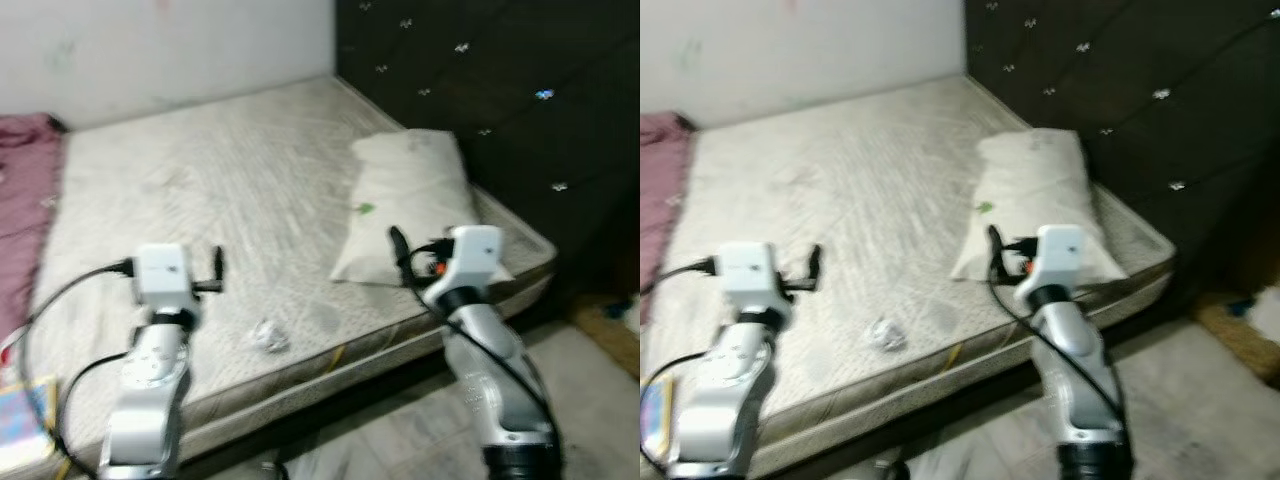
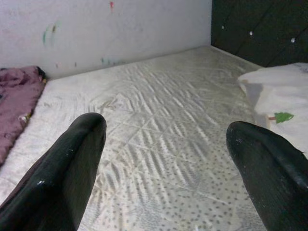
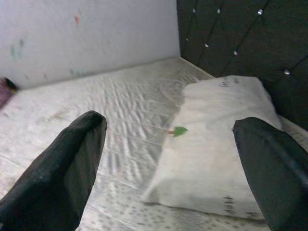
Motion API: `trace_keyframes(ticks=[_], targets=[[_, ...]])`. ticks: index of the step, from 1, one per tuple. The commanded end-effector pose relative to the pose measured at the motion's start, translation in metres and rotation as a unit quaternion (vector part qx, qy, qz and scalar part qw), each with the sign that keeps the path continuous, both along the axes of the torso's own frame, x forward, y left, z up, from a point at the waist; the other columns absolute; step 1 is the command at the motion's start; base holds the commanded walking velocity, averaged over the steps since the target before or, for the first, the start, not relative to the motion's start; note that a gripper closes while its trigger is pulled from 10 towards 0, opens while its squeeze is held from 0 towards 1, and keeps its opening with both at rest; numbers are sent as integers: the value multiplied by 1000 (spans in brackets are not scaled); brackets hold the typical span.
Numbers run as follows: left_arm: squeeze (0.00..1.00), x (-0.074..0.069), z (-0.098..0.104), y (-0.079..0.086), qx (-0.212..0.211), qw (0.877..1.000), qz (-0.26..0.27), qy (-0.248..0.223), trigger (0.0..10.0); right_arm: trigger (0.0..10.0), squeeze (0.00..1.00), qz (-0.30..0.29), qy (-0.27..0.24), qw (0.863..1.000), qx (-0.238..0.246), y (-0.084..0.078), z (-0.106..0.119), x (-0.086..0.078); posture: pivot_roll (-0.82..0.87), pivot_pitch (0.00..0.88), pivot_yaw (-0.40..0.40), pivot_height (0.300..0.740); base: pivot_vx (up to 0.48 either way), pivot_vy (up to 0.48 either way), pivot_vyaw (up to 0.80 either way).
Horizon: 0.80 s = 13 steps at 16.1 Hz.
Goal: Clean up the room
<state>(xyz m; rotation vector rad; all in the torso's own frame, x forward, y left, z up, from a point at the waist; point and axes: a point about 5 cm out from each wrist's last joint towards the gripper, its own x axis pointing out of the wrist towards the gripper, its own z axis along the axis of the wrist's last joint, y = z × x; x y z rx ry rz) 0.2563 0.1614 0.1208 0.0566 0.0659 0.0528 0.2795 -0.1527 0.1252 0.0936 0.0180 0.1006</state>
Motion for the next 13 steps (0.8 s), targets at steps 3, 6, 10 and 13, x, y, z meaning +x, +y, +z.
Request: trace_keyframes(ticks=[3,6,10,13], targets=[[0,-2,2,11,15,1000,8,-1,10000,10000,0,13,-5,1000,14,10,2,4,25,0,14,740,0,0,690],[0,-5,-2,14,9,1000,19,4,10000,10000,0,13,2,1000,21,13,-3,4,14,0,-1,740,0,0,0],[0,16,10,6,2,1000,17,-24,10000,10000,0,12,-13,1000,10,8,9,13,-36,0,-28,740,0,0,0],[0,1,5,0,3,1000,0,-7,10000,10000,0,-21,-25,999,26,-1,12,12,9,0,7,740,0,0,0]])
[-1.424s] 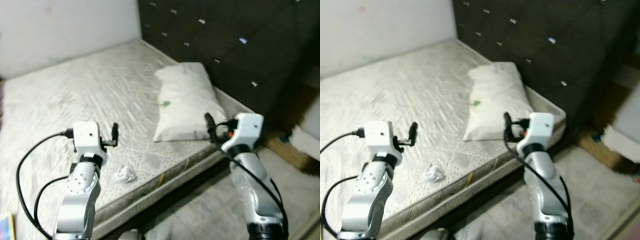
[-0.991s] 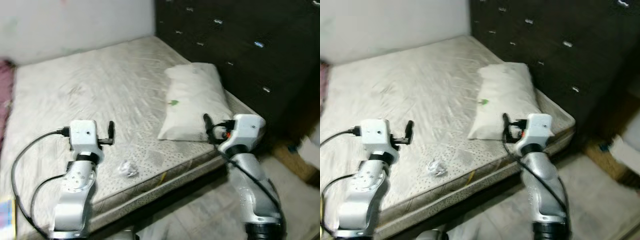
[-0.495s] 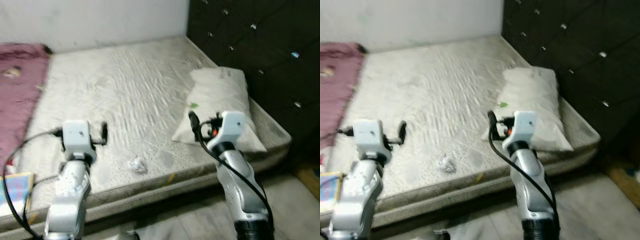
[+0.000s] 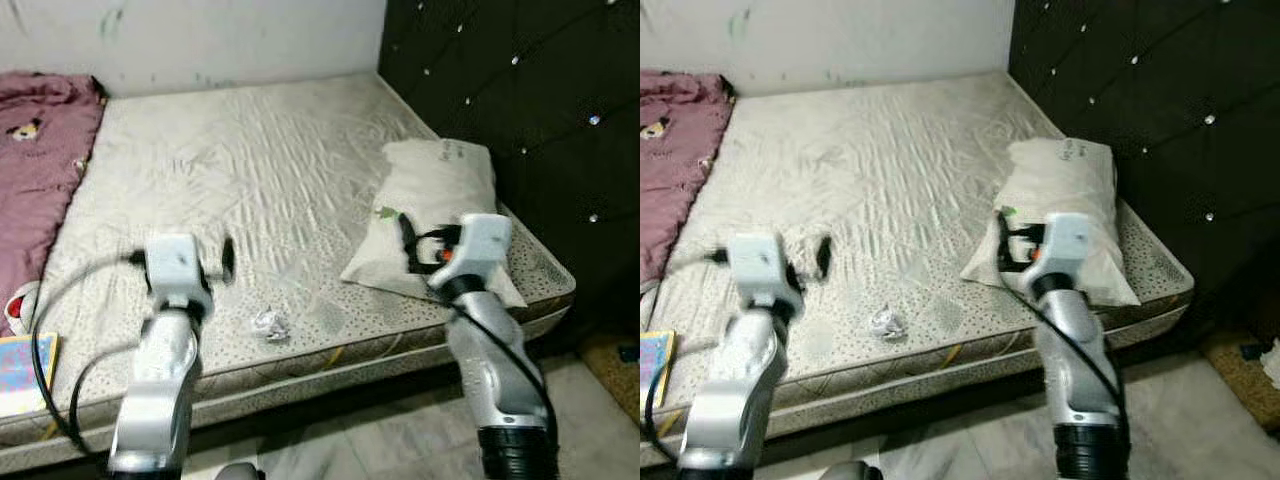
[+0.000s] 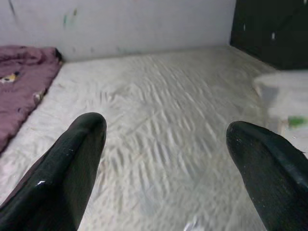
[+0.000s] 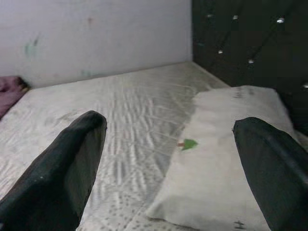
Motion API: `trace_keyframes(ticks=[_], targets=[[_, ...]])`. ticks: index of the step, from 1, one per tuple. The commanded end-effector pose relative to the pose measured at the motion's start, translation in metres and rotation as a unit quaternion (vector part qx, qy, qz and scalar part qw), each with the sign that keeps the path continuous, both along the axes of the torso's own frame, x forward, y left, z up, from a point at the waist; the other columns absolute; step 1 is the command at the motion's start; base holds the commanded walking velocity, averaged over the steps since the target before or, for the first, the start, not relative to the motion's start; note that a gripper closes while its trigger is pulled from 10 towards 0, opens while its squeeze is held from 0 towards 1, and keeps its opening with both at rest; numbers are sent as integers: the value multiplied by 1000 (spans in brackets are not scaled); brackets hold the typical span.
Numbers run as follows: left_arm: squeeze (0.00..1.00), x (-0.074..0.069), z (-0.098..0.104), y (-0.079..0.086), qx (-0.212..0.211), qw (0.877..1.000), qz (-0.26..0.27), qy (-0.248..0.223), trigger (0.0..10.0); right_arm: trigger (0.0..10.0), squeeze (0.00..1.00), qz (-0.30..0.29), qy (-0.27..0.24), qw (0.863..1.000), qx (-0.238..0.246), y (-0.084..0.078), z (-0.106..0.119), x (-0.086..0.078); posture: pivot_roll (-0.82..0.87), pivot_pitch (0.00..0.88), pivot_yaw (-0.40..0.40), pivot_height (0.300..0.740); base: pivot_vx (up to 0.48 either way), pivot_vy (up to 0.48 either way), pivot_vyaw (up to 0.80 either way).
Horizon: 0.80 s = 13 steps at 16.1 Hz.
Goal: Clean up the room
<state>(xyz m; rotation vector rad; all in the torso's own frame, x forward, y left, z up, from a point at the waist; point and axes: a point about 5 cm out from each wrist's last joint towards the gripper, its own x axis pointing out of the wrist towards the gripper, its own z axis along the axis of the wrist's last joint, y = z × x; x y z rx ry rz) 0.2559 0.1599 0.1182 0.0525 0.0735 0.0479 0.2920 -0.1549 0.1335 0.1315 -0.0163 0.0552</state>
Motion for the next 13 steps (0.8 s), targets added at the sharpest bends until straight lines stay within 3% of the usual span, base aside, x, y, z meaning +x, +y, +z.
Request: trace_keyframes(ticks=[1,4,7,13], targets=[[0,-2,5,5,14,1000,0,-4,10000,10000,0,0,-9,1000,11,3,1,-2,26,0,24,740,0,0,0],[0,-2,6,11,12,1000,-13,1,10000,10000,0,-12,5,1000,4,5,-9,-6,26,0,53,740,0,0,0],[0,11,11,0,6,999,-37,-13,10000,10000,0,11,0,1000,-2,13,-7,-6,0,0,16,740,0,0,758],[0,8,6,-6,-21,999,-44,-7,10000,10000,0,8,-8,1000,-14,4,-2,1,-11,0,7,740,0,0,739]])
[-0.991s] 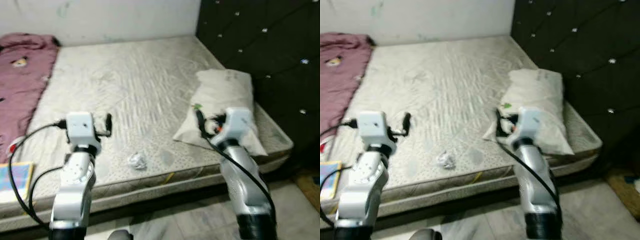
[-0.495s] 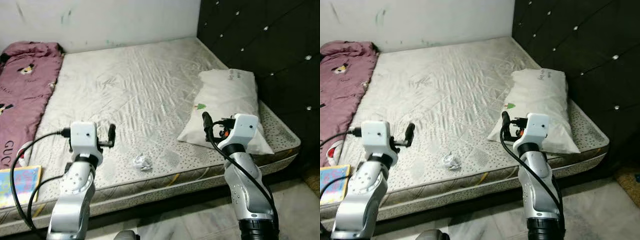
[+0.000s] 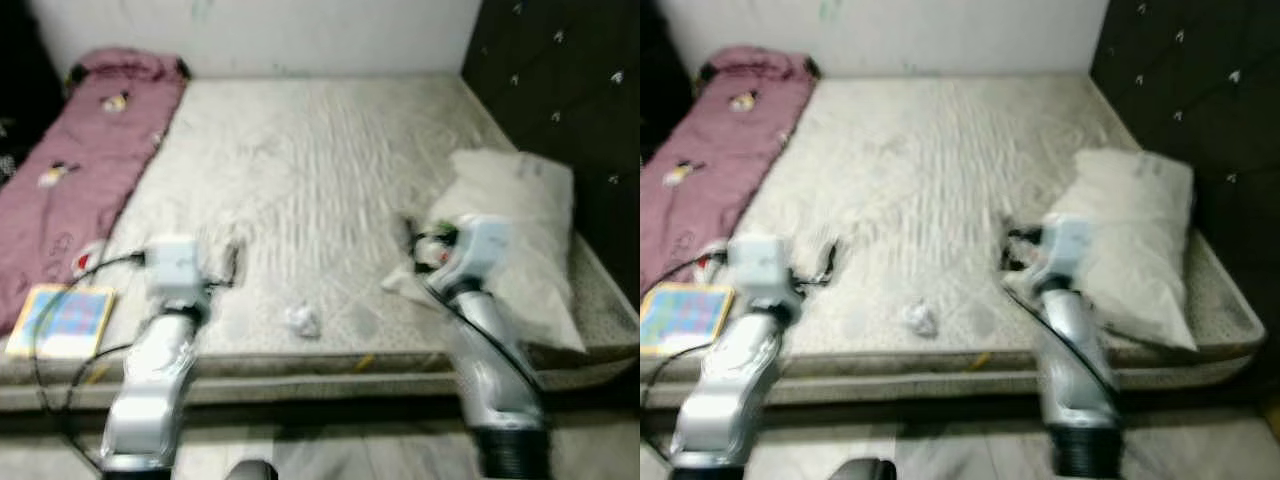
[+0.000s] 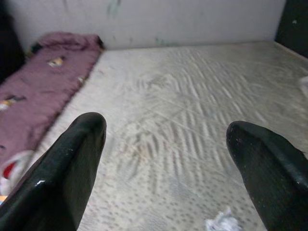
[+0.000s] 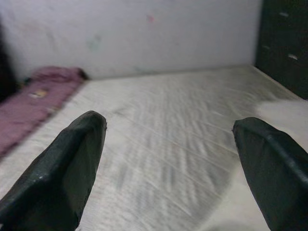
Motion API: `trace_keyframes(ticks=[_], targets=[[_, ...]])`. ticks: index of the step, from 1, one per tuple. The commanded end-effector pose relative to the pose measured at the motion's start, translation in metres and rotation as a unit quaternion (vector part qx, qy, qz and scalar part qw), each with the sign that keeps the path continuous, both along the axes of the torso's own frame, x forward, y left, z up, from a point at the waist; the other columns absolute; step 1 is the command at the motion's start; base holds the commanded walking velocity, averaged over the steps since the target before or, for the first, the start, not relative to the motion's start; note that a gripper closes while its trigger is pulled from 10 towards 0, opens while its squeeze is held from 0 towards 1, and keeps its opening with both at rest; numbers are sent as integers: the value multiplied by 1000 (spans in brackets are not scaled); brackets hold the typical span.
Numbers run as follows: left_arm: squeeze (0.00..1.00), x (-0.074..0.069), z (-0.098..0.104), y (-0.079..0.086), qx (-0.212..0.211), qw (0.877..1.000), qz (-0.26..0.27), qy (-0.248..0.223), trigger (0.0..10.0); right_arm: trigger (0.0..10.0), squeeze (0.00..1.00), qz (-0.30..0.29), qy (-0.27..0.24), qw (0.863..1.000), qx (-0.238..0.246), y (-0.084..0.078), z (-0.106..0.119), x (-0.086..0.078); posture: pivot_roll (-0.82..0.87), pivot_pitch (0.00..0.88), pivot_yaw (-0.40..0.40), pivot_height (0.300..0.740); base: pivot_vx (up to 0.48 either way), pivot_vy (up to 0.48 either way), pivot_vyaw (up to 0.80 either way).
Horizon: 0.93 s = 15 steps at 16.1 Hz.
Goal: Clean up the room
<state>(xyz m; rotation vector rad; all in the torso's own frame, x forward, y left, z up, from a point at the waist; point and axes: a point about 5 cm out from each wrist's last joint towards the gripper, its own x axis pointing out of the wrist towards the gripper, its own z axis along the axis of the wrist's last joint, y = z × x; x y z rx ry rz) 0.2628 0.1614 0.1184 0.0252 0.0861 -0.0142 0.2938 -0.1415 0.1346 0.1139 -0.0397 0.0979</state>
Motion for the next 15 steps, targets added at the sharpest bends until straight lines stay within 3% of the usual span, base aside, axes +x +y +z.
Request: trace_keyframes(ticks=[1,7,15], targets=[[0,5,9,-6,1,1000,-13,-21,10000,10000,0,-7,-1,1000,-2,-5,0,0,-13,0,9,740,0,0,594],[0,6,11,-5,-15,999,-16,-28,10000,10000,0,-17,3,1000,7,-8,0,2,-16,0,7,740,0,0,0],[0,4,12,-7,-24,999,-26,-26,10000,10000,0,-21,5,1000,7,-7,-2,1,-9,0,11,740,317,0,0]])
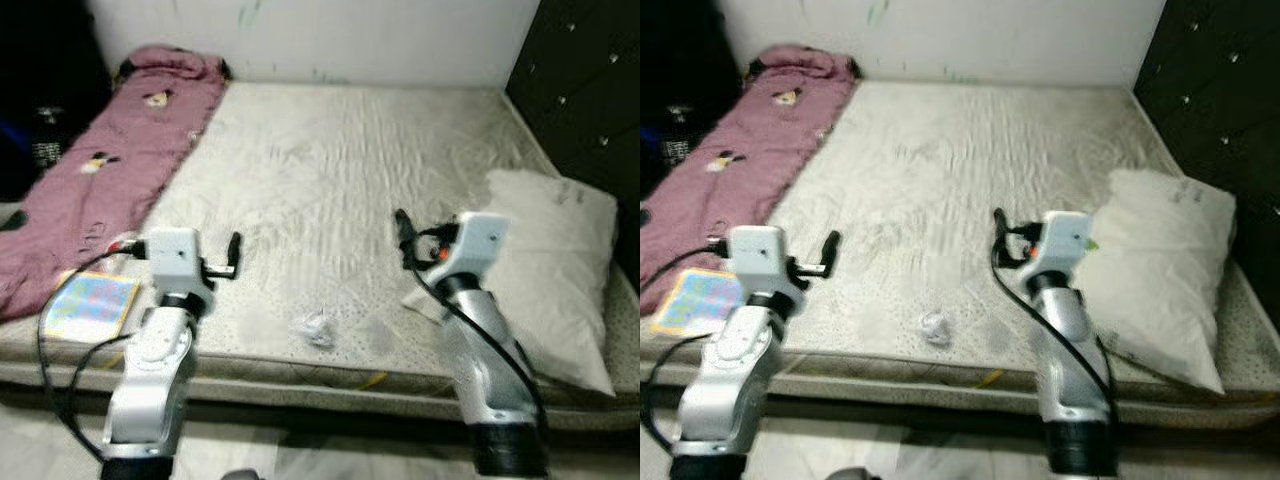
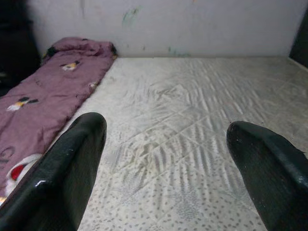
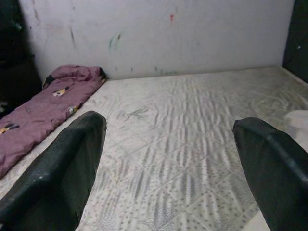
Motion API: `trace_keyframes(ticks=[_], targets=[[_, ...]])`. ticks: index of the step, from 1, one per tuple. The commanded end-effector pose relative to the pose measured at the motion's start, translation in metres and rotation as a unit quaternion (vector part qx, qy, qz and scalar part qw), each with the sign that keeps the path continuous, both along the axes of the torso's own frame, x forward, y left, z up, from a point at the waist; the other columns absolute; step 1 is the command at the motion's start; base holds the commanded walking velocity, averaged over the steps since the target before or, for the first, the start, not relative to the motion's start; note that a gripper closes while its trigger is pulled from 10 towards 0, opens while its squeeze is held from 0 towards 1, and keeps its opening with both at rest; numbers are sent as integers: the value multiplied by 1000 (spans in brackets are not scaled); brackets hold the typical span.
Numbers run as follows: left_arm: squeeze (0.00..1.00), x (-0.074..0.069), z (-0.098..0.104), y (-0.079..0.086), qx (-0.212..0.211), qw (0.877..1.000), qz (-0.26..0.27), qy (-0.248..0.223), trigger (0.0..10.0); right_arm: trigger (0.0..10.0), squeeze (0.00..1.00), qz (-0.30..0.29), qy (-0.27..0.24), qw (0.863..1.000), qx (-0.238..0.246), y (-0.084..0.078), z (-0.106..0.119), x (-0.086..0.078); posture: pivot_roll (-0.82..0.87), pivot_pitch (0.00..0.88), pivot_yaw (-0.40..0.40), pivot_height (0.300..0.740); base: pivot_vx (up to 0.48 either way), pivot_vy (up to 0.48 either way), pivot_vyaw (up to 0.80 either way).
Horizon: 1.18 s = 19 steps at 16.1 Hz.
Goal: Clean up the room
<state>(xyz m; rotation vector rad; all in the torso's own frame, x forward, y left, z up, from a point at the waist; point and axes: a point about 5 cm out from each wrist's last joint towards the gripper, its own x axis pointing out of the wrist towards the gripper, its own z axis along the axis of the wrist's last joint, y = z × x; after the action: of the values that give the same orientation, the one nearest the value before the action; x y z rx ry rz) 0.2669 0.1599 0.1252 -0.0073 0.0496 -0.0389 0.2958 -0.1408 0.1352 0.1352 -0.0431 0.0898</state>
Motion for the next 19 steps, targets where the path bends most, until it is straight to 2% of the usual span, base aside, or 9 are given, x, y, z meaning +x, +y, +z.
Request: trace_keyframes(ticks=[1,4,8,19], targets=[[0,0,5,-6,-8,1000,-14,-8,10000,10000,0,-16,6,1000,-3,-8,-3,-1,-9,0,10,740,360,0,0],[0,0,3,-4,1,1000,-1,-1,10000,10000,0,-18,8,1000,-4,-10,-3,-1,-9,0,10,740,207,0,0],[0,1,3,-7,-16,1000,-3,-3,10000,10000,0,-20,11,1000,-5,-11,-5,-2,-8,0,10,740,0,0,0],[0,1,2,-7,-27,1000,0,3,10000,10000,0,-9,16,1000,2,-8,-6,-3,-9,0,8,740,0,465,0]])
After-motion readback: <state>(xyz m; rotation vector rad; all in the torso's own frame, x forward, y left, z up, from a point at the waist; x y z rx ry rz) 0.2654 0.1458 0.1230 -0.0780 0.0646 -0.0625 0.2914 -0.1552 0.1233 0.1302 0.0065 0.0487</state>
